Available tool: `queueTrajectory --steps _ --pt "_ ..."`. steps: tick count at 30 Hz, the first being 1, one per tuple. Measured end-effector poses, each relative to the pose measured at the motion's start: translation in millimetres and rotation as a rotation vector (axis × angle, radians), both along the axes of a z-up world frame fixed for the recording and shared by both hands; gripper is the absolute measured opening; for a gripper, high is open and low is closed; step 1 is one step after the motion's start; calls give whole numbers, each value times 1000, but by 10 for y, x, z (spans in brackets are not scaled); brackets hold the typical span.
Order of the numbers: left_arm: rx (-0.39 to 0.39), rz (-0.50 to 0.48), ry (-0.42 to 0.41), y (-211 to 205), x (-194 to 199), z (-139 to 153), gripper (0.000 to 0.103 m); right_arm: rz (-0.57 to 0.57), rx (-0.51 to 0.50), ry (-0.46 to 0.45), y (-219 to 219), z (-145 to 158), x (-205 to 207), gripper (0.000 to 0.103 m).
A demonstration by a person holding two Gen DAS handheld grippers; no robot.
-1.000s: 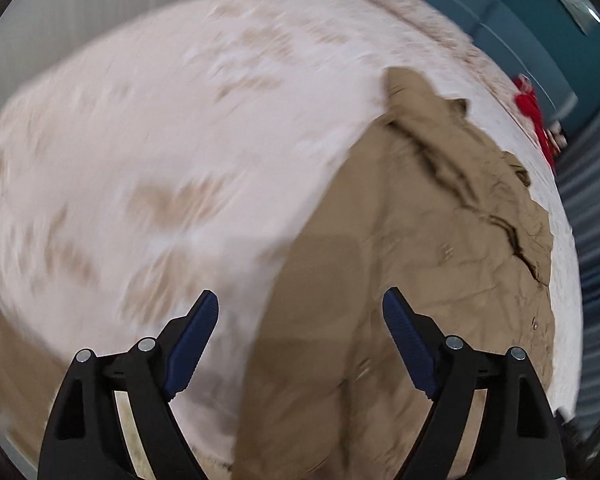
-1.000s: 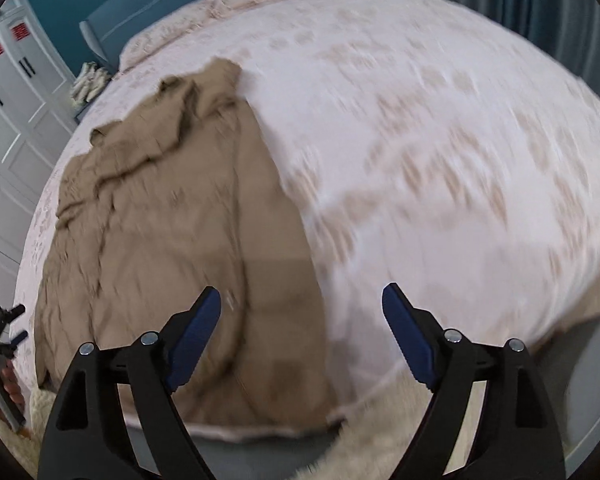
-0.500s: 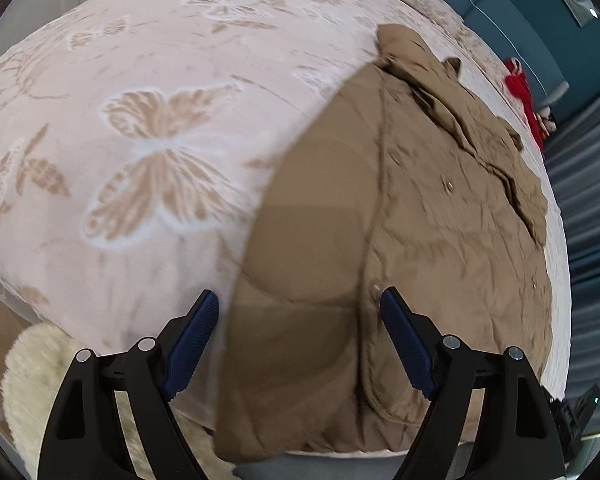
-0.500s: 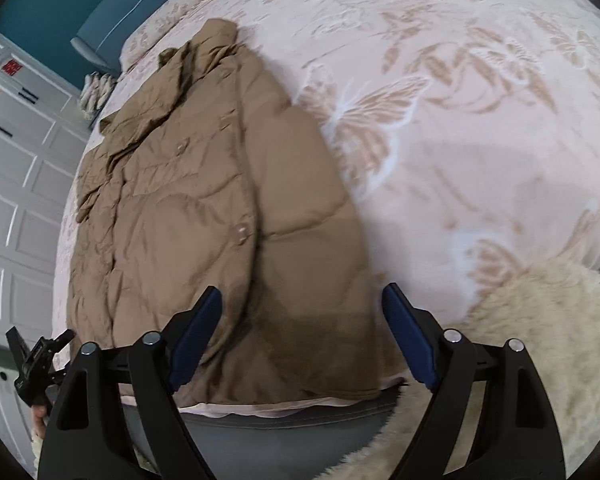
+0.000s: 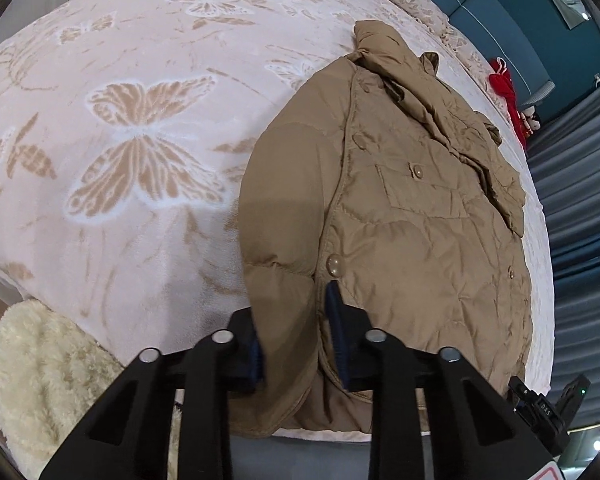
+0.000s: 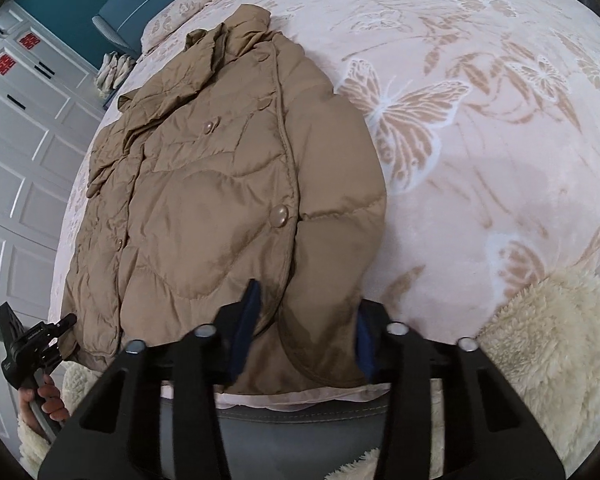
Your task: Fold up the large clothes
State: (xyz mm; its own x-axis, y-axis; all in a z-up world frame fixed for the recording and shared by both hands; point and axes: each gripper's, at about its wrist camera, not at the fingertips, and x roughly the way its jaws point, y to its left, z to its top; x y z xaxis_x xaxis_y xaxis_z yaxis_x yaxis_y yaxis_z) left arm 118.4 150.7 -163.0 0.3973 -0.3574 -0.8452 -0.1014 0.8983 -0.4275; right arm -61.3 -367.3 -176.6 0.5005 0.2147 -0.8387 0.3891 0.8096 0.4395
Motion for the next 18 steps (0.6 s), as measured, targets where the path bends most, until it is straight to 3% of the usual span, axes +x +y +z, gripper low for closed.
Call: queueTrajectory --steps 2,5,12,16,18 --pt "-1 -2 -11 -5 -22 35 11 8 -4 -3 3 17 -9 19" --pt "9 -6 -34 1 -72 134 4 25 -1 -39 14 118 -52 9" --pt "15 -64 -72 -6 -273 474 1 76 -26 -95 -4 474 -214 7" --pt "60 -173 -65 2 -554 730 1 160 -57 -82 -12 720 -427 7" --pt "45 -205 -40 83 -719 834 1 203 -69 -72 -28 889 -646 6"
